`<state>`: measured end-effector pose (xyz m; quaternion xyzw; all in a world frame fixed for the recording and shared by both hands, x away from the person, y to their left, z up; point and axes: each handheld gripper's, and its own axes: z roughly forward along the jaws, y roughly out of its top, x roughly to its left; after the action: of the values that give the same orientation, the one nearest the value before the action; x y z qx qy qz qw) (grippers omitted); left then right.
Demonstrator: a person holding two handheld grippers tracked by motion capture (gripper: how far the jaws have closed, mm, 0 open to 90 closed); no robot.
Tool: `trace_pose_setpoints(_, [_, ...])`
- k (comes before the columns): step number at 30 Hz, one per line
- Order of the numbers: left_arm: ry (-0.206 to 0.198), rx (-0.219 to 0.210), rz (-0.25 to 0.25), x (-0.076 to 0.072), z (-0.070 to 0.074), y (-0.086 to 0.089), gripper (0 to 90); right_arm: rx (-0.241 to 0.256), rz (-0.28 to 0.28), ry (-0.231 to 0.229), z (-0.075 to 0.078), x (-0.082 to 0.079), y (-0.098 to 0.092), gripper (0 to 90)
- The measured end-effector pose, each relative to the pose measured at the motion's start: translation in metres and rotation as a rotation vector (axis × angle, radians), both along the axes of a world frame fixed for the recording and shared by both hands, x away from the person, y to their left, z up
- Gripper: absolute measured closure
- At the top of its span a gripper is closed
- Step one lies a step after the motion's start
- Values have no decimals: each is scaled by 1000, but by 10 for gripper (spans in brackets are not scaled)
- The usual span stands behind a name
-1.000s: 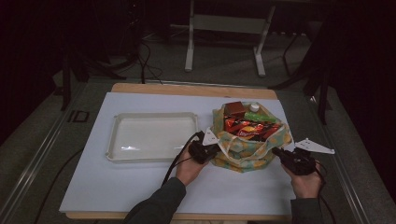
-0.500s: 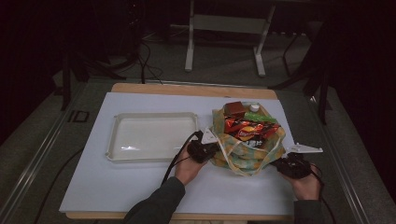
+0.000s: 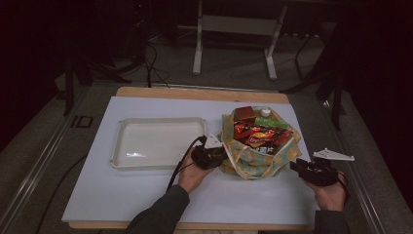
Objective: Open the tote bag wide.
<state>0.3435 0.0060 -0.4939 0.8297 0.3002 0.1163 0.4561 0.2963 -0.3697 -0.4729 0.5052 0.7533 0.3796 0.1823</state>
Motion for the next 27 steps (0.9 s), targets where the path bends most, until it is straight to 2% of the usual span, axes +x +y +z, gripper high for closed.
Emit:
trace_pose_setpoints(3, [-4, -2, 3, -1, 2, 5, 686, 7, -14, -6, 1, -1, -5, 704])
trace_pose_setpoints(5, [-4, -18, 16, -3, 4, 13, 684, 16, -55, -27, 3, -3, -11, 727])
trace_pose_setpoints(7, [-5, -23, 18, -3, 4, 16, 684, 20, -67, -34, 5, -3, -13, 744])
trace_pose_setpoints(9, [-7, -31, 30, -4, 7, 21, 683, 45, -82, -77, 11, -4, -17, 803])
trace_pose_setpoints(10, [-12, -50, 39, -5, 10, 26, 684, 49, -87, -91, 14, -4, -18, 813])
trace_pose_setpoints(12, [-16, -59, 42, -5, 12, 28, 689, 63, -83, -125, 20, -5, -18, 827])
trace_pose_setpoints(13, [-20, -66, 45, -5, 14, 30, 689, 63, -83, -125, 20, -5, -18, 827])
trace_pose_setpoints(16, [-32, -84, 54, -5, 23, 35, 704, 81, -56, -201, 36, -9, -14, 825])
trace_pose_setpoints(18, [-51, -95, 56, -5, 33, 37, 706, 93, -46, -231, 45, -10, -12, 820])
trace_pose_setpoints(19, [-51, -95, 56, -5, 33, 37, 707, 93, -46, -231, 45, -10, -12, 820])
trace_pose_setpoints(20, [-56, -101, 53, -5, 36, 37, 707, 111, -10, -255, 52, -11, -8, 797])
trace_pose_setpoints(22, [-67, -126, 45, -5, 43, 34, 707, 101, 23, -266, 56, -10, 0, 768])
trace_pose_setpoints(24, [-68, -131, 39, -5, 45, 32, 707, 97, 81, -281, 57, -10, 10, 746])
trace_pose_setpoints(25, [-66, -144, 29, -4, 47, 31, 707, 97, 81, -281, 57, -10, 10, 746])
trace_pose_setpoints(26, [-64, -171, 12, -3, 51, 28, 707, 80, 127, -288, 55, -9, 20, 740])
trace_pose_setpoints(27, [-64, -171, 12, -3, 51, 28, 707, 68, 138, -278, 52, -8, 25, 737])
